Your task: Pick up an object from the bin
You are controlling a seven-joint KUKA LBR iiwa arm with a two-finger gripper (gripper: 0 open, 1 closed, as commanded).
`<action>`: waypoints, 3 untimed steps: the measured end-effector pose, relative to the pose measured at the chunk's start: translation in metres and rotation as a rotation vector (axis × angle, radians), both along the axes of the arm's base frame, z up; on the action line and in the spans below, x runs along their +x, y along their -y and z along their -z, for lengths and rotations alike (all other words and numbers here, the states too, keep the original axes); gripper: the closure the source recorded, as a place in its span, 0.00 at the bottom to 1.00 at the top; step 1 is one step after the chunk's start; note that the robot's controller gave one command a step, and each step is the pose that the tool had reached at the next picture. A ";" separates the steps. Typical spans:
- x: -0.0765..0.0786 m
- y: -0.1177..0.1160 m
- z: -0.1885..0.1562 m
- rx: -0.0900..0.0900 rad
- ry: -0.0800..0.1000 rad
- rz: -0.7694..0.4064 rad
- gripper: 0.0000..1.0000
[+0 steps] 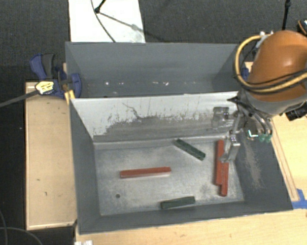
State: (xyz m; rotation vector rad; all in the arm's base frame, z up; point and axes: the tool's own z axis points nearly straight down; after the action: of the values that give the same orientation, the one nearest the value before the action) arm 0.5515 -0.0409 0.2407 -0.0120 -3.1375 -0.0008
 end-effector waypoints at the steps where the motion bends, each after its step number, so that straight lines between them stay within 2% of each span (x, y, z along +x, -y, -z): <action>1: -0.037 0.051 0.127 0.001 -0.001 -0.250 0.00; 2: -0.007 0.060 0.171 0.001 0.008 -0.749 0.00; 3: -0.006 0.059 0.170 0.001 0.010 -0.747 1.00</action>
Offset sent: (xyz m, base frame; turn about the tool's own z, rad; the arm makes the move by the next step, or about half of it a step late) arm -0.0357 -0.0494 -0.1244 -0.2535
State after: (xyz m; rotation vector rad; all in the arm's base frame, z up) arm 0.5455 -0.0998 0.0707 1.1381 -2.9348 -0.0007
